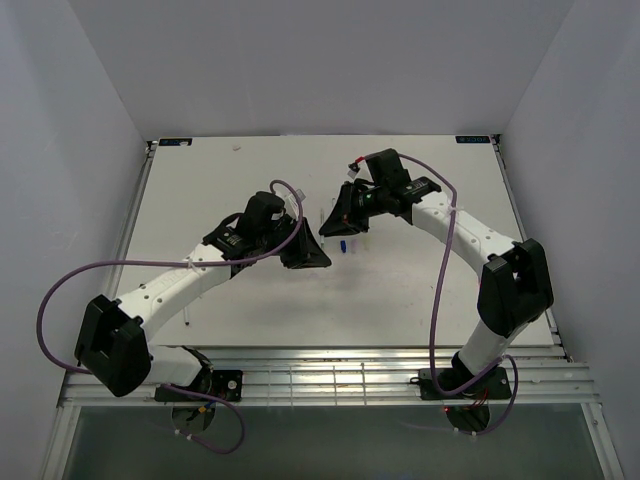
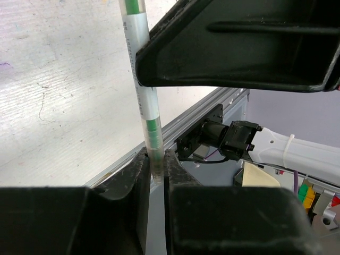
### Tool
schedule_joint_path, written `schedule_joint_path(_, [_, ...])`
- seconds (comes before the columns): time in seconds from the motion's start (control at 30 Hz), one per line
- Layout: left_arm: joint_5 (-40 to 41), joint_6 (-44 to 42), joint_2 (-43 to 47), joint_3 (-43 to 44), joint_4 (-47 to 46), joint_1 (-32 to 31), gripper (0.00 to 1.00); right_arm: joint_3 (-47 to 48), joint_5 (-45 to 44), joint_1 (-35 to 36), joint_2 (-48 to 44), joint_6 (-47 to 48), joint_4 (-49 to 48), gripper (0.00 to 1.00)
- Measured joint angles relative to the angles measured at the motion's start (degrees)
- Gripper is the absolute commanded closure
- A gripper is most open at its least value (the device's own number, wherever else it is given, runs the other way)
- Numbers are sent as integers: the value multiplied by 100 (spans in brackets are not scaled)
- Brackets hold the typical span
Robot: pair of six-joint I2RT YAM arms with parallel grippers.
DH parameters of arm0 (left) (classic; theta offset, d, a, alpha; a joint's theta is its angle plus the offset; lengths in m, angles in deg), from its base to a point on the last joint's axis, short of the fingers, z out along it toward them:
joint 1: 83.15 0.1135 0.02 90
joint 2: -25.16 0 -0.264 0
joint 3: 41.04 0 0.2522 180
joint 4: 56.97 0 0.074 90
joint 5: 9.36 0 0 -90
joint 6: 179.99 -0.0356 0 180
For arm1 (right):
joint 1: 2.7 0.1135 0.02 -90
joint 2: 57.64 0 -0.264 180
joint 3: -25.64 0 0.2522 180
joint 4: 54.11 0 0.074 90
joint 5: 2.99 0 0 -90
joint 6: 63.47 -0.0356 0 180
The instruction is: Open the pen caps
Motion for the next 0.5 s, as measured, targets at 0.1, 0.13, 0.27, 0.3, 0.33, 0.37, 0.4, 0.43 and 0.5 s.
schedule_joint_path(0.1, [-7,-2,20,-7,-7,-4,100,-2,70,0,-4,57,-13,68])
schedule_joint_path(0.13, [-15,-4,26,-11,-22,-7,100,-4,109,7,-4,98,-24,67])
schedule_joint_path(0.27, [-22,-4,81,-50,-26,-11,100,-35,251,81,-7,188,-66,68])
schedule_joint_path(0.3, [-22,-4,103,-61,-26,-11,100,-52,273,105,-7,197,-74,74])
schedule_joint_path(0.33, [-22,-2,125,-72,-26,-11,100,-76,291,129,-7,227,-85,78])
schedule_joint_path(0.37, [-22,-2,140,-76,-24,-11,100,-87,304,155,-7,240,-76,81])
schedule_joint_path(0.4, [-24,0,153,-76,-24,-11,100,-87,306,181,-7,254,-79,90])
schedule_joint_path(0.43, [-26,2,164,-76,-13,-11,100,-87,304,195,-7,271,-90,92])
schedule_joint_path(0.5, [-31,17,190,-90,-4,-9,100,-87,302,203,-7,280,-85,92])
